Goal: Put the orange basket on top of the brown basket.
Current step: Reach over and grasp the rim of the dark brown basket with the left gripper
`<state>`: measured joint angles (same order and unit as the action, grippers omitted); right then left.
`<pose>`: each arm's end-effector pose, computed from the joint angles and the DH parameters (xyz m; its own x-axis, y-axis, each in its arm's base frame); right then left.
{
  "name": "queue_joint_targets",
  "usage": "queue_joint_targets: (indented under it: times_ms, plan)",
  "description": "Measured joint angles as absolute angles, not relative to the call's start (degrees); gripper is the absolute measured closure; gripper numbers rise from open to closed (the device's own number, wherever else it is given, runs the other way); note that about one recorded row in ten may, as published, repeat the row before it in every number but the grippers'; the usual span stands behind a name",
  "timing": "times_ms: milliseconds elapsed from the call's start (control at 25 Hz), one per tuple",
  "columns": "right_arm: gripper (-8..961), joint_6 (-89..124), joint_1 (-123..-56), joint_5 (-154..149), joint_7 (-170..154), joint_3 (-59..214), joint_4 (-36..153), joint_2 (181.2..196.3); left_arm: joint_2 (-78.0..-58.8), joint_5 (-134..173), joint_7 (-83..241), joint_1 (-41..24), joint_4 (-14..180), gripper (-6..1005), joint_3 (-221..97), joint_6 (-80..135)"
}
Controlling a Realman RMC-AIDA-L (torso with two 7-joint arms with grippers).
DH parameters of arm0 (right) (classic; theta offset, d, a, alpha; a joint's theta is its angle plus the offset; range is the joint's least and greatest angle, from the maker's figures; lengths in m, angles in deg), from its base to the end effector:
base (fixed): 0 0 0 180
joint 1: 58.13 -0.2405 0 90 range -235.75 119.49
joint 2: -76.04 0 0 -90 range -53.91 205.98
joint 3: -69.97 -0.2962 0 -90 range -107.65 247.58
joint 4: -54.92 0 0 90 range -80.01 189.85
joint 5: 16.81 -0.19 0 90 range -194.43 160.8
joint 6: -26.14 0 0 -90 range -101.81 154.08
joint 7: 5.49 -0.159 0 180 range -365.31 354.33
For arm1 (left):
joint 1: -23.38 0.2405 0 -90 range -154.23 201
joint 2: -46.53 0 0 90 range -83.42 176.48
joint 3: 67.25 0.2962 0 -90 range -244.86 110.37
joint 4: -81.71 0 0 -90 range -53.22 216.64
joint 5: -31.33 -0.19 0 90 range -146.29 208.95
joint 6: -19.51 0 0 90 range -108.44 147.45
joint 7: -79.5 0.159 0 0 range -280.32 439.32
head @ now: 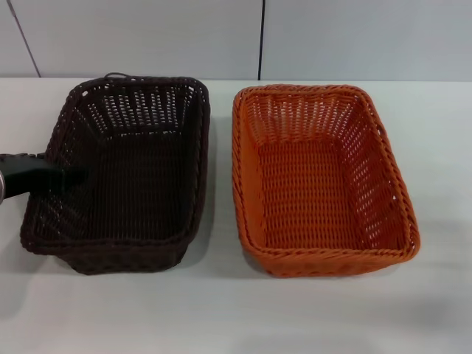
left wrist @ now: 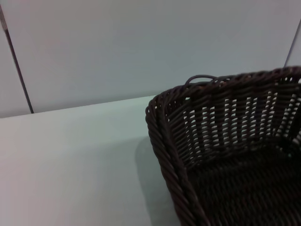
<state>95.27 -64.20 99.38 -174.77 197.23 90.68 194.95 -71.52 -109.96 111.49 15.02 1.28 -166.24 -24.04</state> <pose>0.3671 0.2782 0.0074 0.6346 0.1469 -0.7587 -0.7656 0.2533 -0.5913 -0.3232 0.3446 0.0175 0.6778 0.6148 0.4032 0.6639 -0.2761 -0.6950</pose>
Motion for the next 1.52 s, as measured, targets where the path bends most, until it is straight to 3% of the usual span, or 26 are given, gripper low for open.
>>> queue_joint_targets:
  times_ms: [360, 560, 1000, 1520]
  plan:
    - [244, 95.30, -64.16, 99.38, -174.77, 197.31, 90.77, 194.95, -71.48, -110.33, 111.60, 14.81, 0.49, 413, -166.37, -25.19]
    - [245, 95.31, -64.18, 99.40, -174.77, 197.31, 90.96, 194.97, -71.50, -110.66, 111.62, 14.83, -0.08, 655, -166.42, -25.27]
    - [245, 95.38, -64.20, 99.42, -174.77, 197.31, 91.32, 195.04, -71.28, -110.58, 120.52, 13.62, -2.31, 749, -170.16, -28.74]
    - [245, 95.87, -63.63, 99.37, -174.77, 197.31, 91.72, 195.21, -71.21, -102.30, 145.90, 7.09, -4.21, 752, -183.91, -50.39]
